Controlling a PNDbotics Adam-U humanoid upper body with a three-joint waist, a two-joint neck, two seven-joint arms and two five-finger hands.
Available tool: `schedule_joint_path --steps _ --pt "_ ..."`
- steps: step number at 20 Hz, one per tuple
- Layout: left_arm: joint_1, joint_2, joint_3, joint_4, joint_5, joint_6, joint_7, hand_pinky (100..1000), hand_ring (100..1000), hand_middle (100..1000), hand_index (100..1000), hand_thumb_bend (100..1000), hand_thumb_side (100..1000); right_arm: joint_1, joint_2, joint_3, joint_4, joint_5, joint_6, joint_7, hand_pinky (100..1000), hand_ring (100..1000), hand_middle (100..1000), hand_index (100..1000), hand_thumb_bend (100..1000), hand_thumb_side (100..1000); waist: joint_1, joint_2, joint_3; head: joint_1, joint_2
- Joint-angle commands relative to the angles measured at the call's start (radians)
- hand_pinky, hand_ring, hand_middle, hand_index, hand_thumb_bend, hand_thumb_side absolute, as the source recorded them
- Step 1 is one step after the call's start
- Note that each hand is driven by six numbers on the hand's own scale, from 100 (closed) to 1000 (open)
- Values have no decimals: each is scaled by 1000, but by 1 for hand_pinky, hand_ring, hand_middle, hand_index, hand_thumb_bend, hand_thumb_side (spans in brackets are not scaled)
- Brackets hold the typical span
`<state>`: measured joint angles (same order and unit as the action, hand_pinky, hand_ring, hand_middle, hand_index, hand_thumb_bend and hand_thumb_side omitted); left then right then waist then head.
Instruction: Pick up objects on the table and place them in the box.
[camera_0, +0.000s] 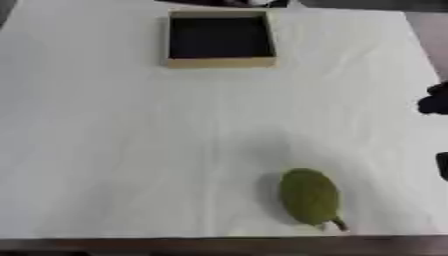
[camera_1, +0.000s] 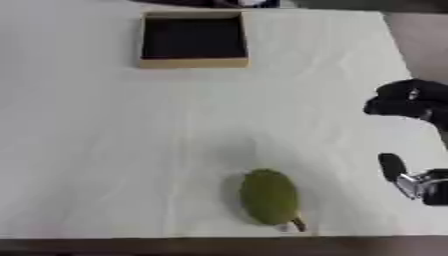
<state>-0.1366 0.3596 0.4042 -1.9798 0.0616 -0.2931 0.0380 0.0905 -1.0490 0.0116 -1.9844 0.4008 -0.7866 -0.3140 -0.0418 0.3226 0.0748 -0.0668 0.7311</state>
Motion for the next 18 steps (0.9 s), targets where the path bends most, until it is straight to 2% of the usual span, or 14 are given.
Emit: schedule_joint_path --steps 1,5,9,14,18 --pt "-1 19 11 -20 -7 -2 3 670 786 756 765 100 568 -8 -41 -19 -16 -3 -9 -9 788 733 708 884 100 386 4 -11 -2 2 7" --pt "0 18 11 -20 -9 -3 3 670 787 756 764 100 568 -11 -41 -19 -16 2 -11 -14 788 733 707 883 100 388 6 -9 -4 3 6" --pt "1 17 12 -20 -9 -3 3 670 787 757 764 100 568 -11 -40 -17 -16 4 -16 -13 788 733 707 883 100 442 7 -7 -5 3 7" --pt "2 16 11 -20 -9 -3 1 670 788 757 765 100 567 -17 -41 -11 -16 4 -20 -7 788 733 708 883 100 440 7 -6 -5 1 8" --pt "1 15 10 -20 -8 -2 -1 670 788 758 764 100 568 -27 -46 8 -16 -1 -20 7 790 740 713 864 100 477 7 -5 -2 -4 8"
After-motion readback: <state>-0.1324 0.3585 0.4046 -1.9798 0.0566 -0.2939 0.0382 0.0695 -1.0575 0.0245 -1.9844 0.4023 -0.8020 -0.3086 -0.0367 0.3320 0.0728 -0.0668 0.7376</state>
